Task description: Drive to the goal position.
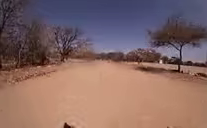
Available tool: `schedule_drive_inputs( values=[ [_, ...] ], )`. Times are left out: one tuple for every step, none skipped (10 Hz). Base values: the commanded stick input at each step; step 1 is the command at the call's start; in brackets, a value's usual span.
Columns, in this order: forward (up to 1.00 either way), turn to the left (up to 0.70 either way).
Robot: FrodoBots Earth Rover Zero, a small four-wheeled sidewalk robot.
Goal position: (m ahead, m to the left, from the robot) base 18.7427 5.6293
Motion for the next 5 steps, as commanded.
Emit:
schedule_drive_inputs(
  values=[
    [1.0, 0.13],
    [1.0, 0.24],
    [1.0, 0.22],
    [1.0, 0.17],
    [1.0, 0.11]
  ],
)
